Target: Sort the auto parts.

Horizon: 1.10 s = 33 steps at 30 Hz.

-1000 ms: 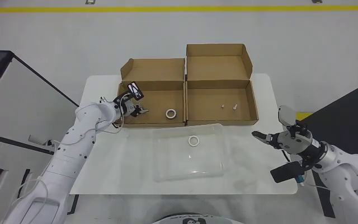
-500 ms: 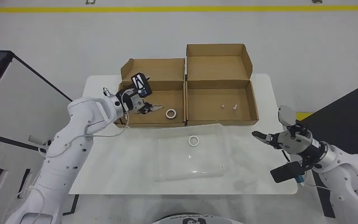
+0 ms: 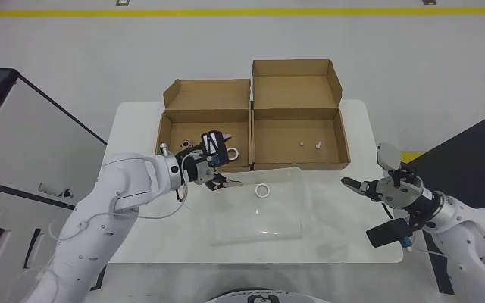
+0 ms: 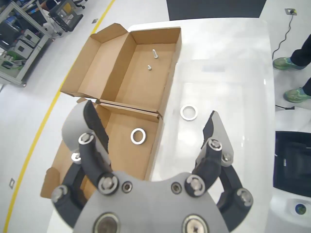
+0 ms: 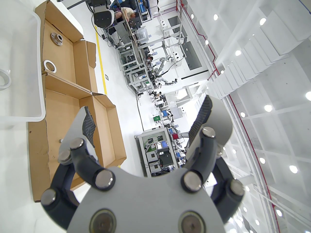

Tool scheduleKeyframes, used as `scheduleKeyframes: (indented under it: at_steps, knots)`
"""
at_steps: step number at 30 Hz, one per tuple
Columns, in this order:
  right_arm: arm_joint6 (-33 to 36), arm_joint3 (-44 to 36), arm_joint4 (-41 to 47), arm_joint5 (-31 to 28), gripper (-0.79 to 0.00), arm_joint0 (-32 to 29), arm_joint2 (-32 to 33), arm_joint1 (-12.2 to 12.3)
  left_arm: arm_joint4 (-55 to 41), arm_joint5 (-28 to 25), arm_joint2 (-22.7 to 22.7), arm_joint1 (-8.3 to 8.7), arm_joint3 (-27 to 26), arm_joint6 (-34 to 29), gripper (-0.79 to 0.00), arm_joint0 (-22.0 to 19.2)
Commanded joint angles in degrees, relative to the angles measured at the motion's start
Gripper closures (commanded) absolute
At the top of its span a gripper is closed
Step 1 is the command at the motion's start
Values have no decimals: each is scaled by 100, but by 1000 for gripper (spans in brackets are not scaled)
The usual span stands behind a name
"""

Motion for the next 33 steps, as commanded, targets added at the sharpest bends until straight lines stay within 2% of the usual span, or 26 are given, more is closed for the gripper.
scheduleKeyframes:
  at_steps: [1,11,20,33]
  knots:
    - [0,0,0,0,-785,0,0,0,38,39,95,1,-36,-49,-785,83]
    - [0,0,0,0,-785,0,0,0,406,90,650,-31,94,19,-785,193]
    - [0,0,0,0,-785,0,0,0,776,140,1071,-86,423,362,-785,87]
    - [0,0,0,0,-785,0,0,0,803,210,1108,-98,464,455,-785,67]
